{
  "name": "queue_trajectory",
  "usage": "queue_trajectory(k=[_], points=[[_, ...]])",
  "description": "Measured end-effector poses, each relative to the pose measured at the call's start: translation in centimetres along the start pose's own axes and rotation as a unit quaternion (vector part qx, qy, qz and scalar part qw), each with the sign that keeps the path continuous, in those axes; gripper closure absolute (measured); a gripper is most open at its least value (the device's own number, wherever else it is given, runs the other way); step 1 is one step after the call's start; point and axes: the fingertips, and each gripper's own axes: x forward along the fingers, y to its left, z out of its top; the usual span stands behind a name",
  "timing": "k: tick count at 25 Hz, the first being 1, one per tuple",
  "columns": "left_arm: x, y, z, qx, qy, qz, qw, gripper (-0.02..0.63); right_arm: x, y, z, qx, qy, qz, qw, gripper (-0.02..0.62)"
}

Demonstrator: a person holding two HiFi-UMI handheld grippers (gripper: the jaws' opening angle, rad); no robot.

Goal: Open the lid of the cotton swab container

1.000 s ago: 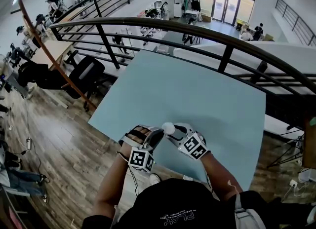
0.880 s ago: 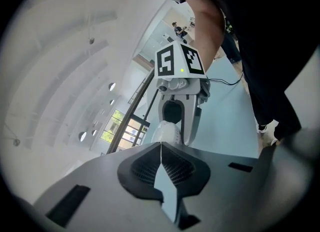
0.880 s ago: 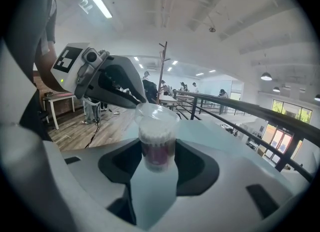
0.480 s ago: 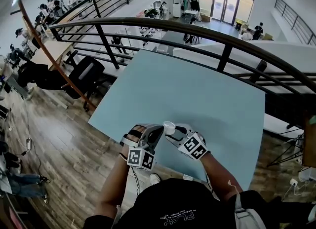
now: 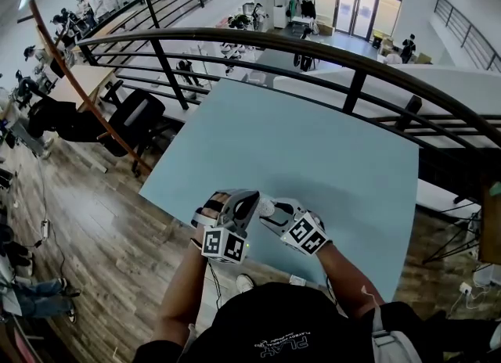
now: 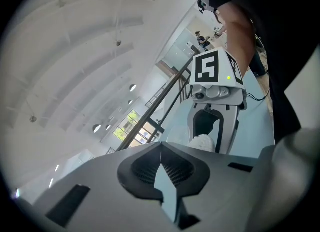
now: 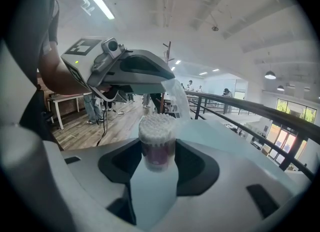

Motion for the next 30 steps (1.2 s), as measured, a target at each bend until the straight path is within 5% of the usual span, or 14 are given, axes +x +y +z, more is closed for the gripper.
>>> queue_trajectory(k=[24, 30], points=[[1.2, -0.4, -1.0, 0.009, 0.03, 0.012, 0.9994, 0.592, 0.0, 3.6, 0.5, -0.036, -0.004, 0.045, 0.998, 0.379], [0.8, 0.2, -1.5, -0.06, 0.022, 0.01, 0.9979, 0.592, 0.0, 3.1, 0.2, -0.018, -0.005, 0.037, 0.999, 0.377]])
